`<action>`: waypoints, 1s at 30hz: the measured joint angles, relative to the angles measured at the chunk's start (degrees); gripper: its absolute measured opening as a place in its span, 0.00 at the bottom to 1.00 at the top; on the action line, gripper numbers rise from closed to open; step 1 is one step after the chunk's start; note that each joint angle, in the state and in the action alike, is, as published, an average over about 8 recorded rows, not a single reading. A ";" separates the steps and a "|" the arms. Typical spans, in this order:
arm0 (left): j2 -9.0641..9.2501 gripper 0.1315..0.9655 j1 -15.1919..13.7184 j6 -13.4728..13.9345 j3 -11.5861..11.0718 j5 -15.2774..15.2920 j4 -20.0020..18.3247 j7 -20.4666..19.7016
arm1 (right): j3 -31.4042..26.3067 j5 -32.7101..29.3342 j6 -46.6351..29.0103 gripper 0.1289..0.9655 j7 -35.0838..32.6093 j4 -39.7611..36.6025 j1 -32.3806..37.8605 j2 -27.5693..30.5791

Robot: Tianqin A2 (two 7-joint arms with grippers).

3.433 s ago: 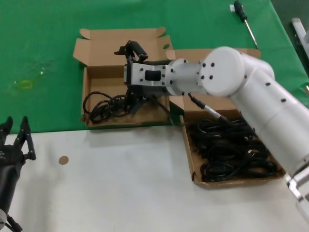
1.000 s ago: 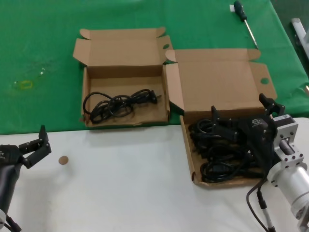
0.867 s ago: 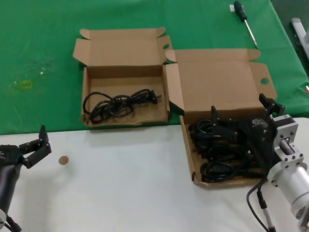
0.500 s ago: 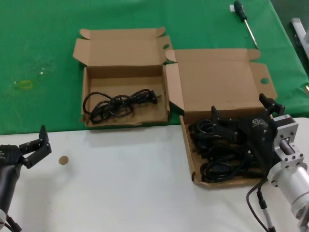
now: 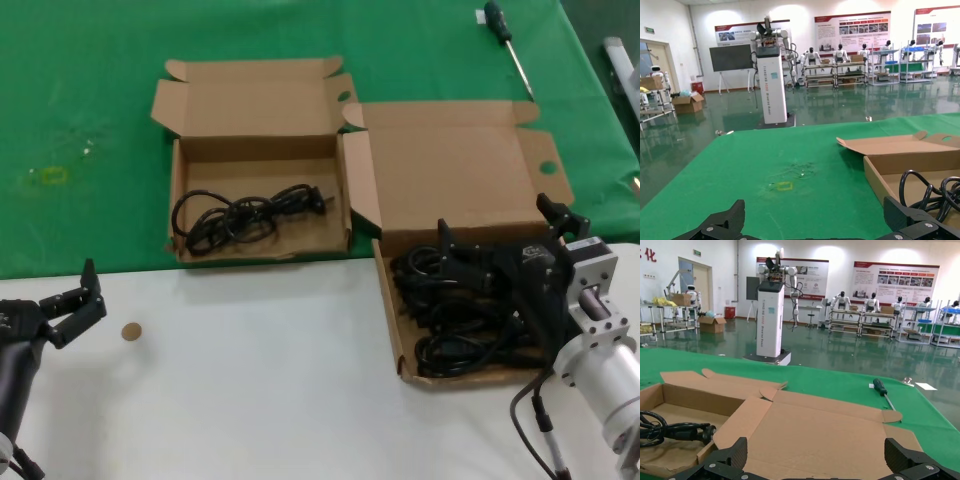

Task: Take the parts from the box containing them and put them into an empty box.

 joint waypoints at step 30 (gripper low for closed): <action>0.00 1.00 0.00 0.00 0.00 0.00 0.00 0.00 | 0.00 0.00 0.00 1.00 0.00 0.00 0.00 0.00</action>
